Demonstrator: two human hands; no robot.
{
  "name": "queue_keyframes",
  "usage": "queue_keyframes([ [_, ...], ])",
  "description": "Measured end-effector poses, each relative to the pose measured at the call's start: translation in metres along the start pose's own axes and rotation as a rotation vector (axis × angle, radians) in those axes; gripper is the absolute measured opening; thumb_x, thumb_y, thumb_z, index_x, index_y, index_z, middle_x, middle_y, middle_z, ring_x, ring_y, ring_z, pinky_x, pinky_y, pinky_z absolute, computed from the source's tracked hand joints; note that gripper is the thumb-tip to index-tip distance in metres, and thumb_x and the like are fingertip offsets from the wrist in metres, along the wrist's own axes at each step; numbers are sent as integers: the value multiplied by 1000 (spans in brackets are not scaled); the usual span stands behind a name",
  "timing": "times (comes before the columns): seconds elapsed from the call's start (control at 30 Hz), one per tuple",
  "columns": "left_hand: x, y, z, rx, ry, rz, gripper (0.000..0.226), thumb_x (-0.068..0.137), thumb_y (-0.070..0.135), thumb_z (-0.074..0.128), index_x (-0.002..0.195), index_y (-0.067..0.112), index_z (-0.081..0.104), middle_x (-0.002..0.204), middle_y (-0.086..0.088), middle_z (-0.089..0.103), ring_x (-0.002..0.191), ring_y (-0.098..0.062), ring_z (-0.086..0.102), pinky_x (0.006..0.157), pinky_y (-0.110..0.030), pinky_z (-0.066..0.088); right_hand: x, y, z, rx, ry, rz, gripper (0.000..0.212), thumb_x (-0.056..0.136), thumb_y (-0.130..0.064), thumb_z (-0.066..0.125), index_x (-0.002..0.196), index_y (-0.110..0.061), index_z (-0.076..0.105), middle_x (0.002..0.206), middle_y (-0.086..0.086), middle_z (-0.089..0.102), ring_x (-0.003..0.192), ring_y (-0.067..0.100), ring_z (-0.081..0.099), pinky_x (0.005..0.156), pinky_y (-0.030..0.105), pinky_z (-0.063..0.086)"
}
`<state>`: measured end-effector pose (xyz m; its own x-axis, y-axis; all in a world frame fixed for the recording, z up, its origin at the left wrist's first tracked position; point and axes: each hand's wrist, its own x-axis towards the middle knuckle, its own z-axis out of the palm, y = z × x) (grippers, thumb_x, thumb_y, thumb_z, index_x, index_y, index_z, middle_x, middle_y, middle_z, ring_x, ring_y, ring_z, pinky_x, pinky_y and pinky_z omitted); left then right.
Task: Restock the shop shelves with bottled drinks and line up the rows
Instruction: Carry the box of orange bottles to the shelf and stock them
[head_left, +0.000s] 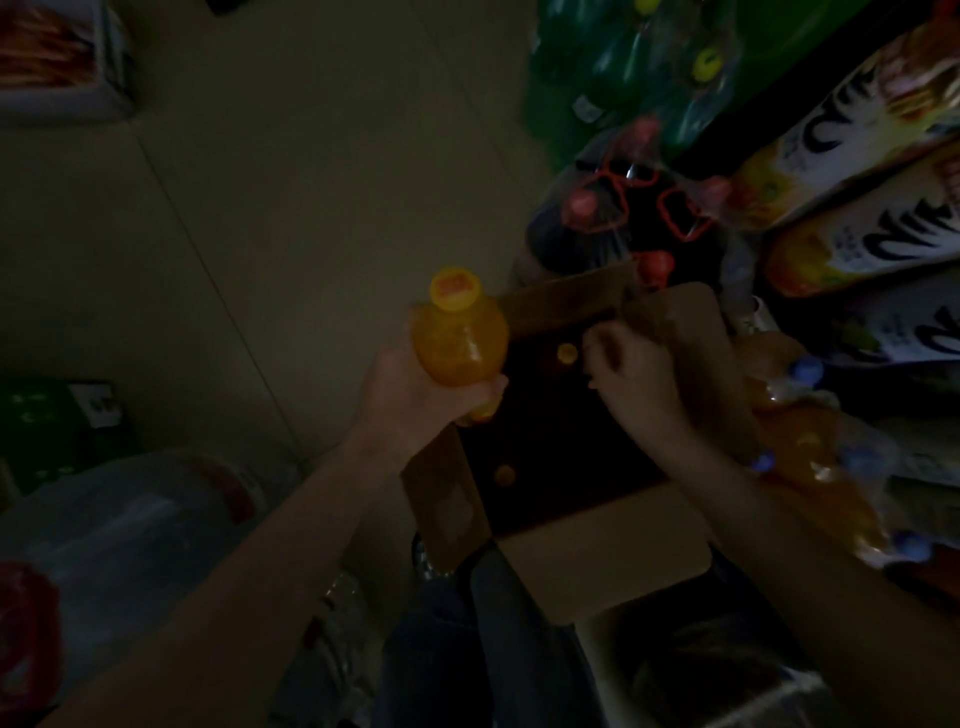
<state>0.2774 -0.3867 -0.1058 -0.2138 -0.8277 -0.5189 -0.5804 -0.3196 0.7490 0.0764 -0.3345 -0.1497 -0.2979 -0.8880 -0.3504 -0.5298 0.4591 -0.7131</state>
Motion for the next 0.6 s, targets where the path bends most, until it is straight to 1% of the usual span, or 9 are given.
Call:
queue_keyframes([
  [0.03,3,-4,-1,-1,11,-9,71,59,33,84,119,20,49,100,11,55,93,-6,53,65,-10,38,9,25,17,-235,-68,42,25,95,-18,47,113,-6,58,112,19,60,99,33,60,85,41,48],
  [0.1,10,-12,-1,-47,12,-2,76,53,39,86,118,25,48,101,15,57,91,-3,55,67,-10,39,27,63,48,-565,-255,60,43,95,-14,44,137,-6,39,142,22,35,124,38,42,102,39,34],
  [0.13,13,-15,1,-75,9,10,75,51,39,87,114,30,48,99,19,56,89,3,55,69,-9,40,36,73,60,-690,-316,51,49,95,-12,42,142,-8,30,148,21,23,130,38,33,107,40,30],
  [0.2,19,-21,6,-75,2,29,66,55,33,86,107,36,46,97,22,55,87,9,53,70,-7,40,49,77,77,-828,-360,75,54,94,-8,42,144,-7,22,150,22,16,132,38,29,108,42,29],
  [0.3,23,-26,14,-38,-16,65,70,55,30,86,114,26,49,104,15,58,91,5,55,73,-7,42,56,76,91,-827,-354,135,60,89,-2,51,143,-8,24,146,23,20,123,39,42,98,42,41],
  [0.4,20,-28,16,-44,6,47,90,42,46,87,120,21,51,111,9,61,100,-5,58,84,-19,48,41,72,91,-746,-335,120,52,91,-4,50,139,-8,31,136,21,34,112,39,52,87,42,47],
  [0.5,6,-17,16,-51,15,-28,94,38,51,81,122,21,50,114,4,61,104,-12,59,92,-35,49,21,51,61,-574,-235,159,43,86,-20,60,122,-3,43,122,18,50,107,37,55,79,36,46],
  [0.53,-2,-7,15,-26,13,-49,97,38,51,83,123,22,48,116,3,60,107,-15,58,94,-38,48,17,38,42,-532,-218,138,37,85,-20,62,114,-3,47,116,18,54,104,35,56,75,35,45],
  [0.6,-18,23,11,14,-12,-46,94,49,40,87,129,20,43,125,-1,55,115,-21,53,97,-33,42,6,1,-2,-508,-242,39,19,84,-16,58,97,-4,51,103,17,60,96,34,59,69,33,43],
])
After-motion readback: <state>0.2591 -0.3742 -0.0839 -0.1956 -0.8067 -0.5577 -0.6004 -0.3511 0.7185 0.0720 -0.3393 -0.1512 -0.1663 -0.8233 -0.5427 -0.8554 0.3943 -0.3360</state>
